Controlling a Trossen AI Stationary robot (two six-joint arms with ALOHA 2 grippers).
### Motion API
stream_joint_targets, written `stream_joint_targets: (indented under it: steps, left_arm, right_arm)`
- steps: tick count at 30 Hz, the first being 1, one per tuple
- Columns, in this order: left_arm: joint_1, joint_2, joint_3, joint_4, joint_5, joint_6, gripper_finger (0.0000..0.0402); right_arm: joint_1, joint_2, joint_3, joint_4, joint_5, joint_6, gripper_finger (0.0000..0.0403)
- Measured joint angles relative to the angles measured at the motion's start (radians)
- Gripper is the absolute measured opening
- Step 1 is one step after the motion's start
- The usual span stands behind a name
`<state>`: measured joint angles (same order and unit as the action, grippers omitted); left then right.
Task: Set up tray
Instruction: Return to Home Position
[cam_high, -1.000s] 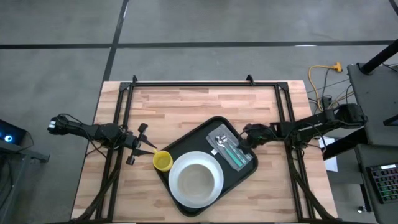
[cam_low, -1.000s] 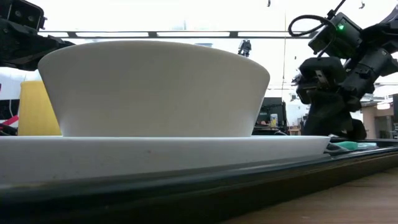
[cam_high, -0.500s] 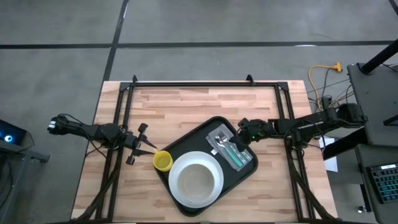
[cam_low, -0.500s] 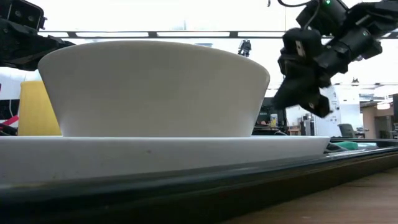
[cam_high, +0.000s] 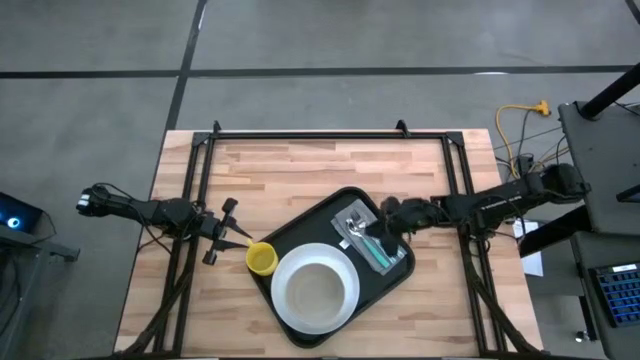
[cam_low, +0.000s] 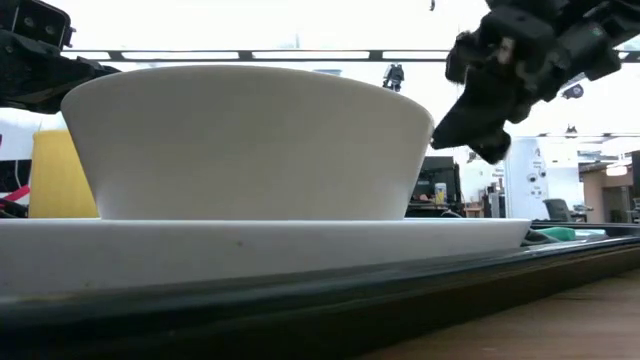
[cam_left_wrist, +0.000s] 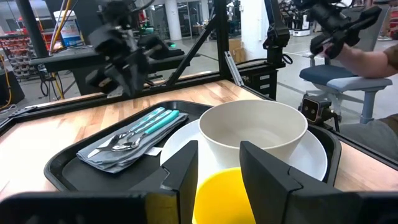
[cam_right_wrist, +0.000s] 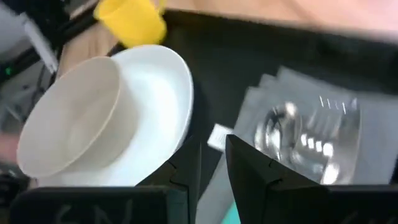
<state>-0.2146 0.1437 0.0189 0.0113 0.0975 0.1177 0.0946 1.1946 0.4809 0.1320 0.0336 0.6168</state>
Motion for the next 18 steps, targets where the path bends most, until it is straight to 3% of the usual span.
stream_joint_targets:
  steps: [8,12,18]
  left_arm:
    - [0.0,0.0,0.0,0.0,0.0,0.0,0.0104]
    - [0.0,0.0,0.0,0.0,0.0,0.0,0.0104]
    - [0.0,0.0,0.0,0.0,0.0,0.0,0.0104]
  right_arm:
    - [0.154,-0.003,-0.084,0.394,0.027,-0.414,0.0068]
    - [0.149,-0.018,-0.15,0.499,-0.087,-0.488,0.0068]
    - [0.099,-0.158,-0.267,0.507,-0.088,-0.498,0.0068]
